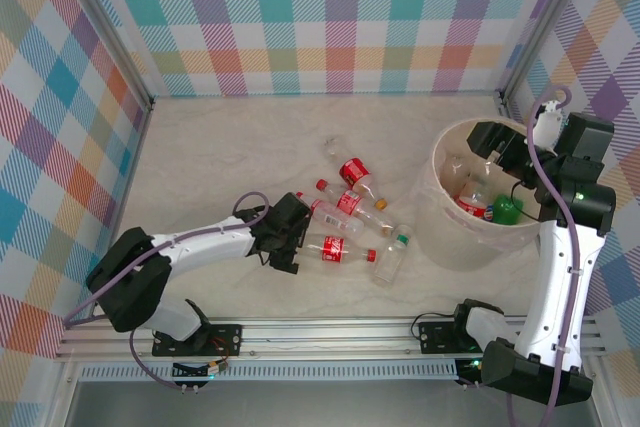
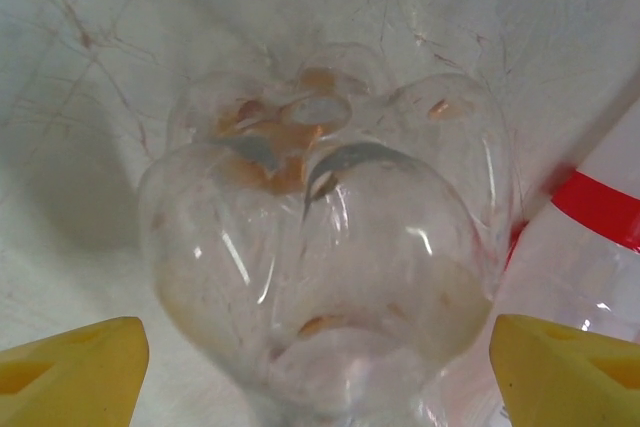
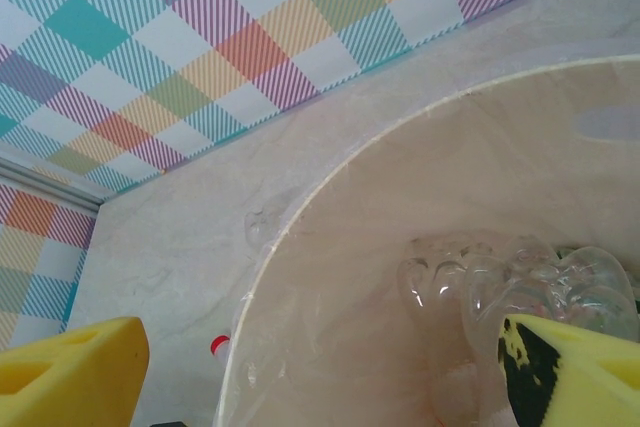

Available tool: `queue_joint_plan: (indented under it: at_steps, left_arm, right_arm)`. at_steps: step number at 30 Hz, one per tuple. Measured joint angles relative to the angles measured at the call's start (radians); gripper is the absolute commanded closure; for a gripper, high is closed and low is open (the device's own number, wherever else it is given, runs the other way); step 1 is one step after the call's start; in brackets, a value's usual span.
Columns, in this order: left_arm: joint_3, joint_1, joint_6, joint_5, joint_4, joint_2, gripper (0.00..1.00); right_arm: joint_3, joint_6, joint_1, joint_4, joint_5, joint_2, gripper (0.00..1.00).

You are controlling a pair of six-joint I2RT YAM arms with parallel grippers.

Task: Put the plastic bottles in the bin

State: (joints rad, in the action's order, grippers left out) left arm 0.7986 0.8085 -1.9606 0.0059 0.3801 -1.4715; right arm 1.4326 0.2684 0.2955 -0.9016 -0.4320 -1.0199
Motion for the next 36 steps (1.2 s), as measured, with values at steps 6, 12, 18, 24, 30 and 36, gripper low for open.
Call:
queue_joint_plan:
  at_steps: [6,12,18,24,30,36]
  left_arm:
    - [0.001,0.000,-0.008,-0.007,-0.017,-0.026,0.27]
    - [0.001,0.000,-0.008,-0.031,-0.017,-0.026,0.34]
    - [0.001,0.000,-0.008,-0.044,-0.021,-0.030,0.37]
    - [0.010,0.000,-0.009,-0.044,-0.037,-0.057,0.41]
    - [0.018,-0.006,-0.008,-0.045,-0.036,-0.061,0.48]
    - [0.027,-0.034,-0.006,-0.061,0.010,-0.046,0.52]
  right_arm:
    - [-0.009,0.000,0.000,-0.002,0.005,0.000,0.10]
    - [-0.018,0.000,0.000,-0.002,0.005,0.000,0.10]
    - [-0.025,0.000,0.000,-0.001,0.005,0.000,0.10]
    - [-0.026,0.000,0.000,-0.001,0.005,0.000,0.10]
    - [-0.026,0.000,0.000,-0.001,0.005,0.000,0.10]
    - [-0.026,0.000,0.000,-0.001,0.004,0.000,0.10]
